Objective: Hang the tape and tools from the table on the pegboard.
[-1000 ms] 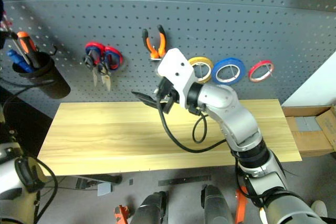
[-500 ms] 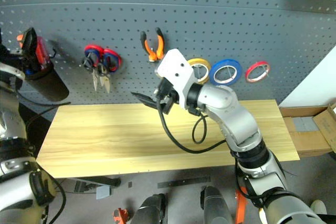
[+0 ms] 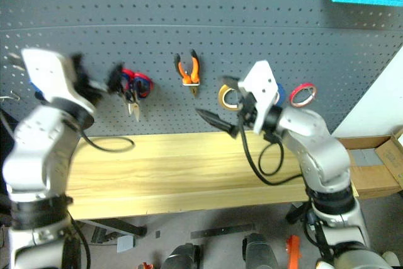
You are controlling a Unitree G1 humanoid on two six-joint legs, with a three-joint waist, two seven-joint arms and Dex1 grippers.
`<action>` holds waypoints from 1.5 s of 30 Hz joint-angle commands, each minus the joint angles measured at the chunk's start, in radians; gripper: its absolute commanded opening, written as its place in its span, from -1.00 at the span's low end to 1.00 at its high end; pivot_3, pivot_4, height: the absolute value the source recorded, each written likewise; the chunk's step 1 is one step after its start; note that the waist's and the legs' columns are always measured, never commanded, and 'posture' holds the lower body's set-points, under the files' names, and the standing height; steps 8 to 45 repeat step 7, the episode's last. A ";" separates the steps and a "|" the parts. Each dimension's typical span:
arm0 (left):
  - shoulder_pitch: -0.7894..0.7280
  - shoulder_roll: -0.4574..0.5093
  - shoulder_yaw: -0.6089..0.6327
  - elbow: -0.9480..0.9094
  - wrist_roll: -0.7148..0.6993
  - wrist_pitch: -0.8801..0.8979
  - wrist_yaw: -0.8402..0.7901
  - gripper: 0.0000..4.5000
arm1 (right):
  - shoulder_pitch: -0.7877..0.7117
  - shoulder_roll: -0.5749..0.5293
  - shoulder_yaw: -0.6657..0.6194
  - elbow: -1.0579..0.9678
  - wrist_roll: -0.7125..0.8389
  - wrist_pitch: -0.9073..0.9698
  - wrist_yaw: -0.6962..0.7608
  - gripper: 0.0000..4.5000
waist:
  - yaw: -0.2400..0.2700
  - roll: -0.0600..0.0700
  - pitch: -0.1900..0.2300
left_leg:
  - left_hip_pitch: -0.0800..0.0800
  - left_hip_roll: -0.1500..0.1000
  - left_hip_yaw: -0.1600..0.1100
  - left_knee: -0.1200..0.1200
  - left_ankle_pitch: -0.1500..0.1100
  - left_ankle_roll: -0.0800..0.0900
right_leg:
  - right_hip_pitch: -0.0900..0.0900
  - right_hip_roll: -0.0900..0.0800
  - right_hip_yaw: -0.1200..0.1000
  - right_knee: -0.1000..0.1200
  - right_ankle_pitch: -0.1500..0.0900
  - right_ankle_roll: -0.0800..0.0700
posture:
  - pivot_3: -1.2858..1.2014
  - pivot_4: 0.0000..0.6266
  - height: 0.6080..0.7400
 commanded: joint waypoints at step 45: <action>0.275 -0.109 -0.073 -0.046 0.077 -0.089 -0.028 0.97 | 0.287 -0.027 0.002 -0.003 -0.165 -0.208 -0.100 1.00 | -0.003 0.009 -0.030 | 0.010 0.002 0.005 0.000 0.000 0.001 | 0.008 0.002 0.004 -0.002 0.000 0.000 | -0.02 -0.84 1.00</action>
